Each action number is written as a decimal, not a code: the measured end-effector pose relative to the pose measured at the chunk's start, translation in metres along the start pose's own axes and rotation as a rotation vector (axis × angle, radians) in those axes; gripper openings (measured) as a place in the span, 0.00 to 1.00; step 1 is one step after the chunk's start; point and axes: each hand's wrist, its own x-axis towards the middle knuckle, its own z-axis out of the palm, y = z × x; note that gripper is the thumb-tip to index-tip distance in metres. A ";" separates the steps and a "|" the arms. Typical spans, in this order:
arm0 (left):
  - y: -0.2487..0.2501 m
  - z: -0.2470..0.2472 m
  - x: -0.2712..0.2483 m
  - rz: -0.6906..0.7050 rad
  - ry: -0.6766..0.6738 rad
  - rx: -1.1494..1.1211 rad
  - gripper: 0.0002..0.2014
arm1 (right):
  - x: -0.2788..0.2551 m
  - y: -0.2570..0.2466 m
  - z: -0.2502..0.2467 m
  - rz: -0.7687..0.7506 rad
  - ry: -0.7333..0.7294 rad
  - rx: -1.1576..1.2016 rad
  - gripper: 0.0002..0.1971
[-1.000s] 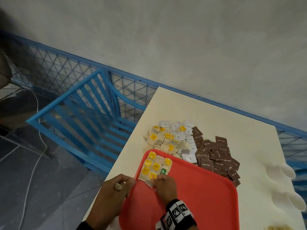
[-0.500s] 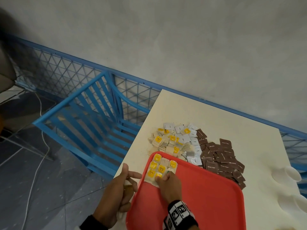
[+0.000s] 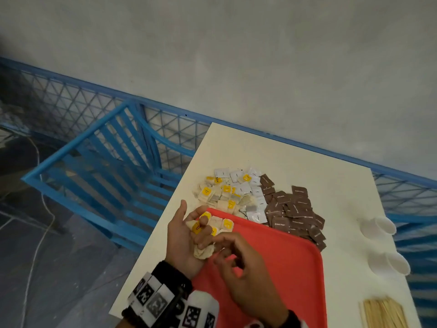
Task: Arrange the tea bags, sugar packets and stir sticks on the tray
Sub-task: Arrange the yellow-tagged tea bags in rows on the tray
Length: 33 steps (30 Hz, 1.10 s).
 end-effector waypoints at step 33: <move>-0.065 0.044 -0.018 0.668 -0.398 1.122 0.13 | 0.004 -0.032 -0.142 -0.006 0.122 -0.194 0.10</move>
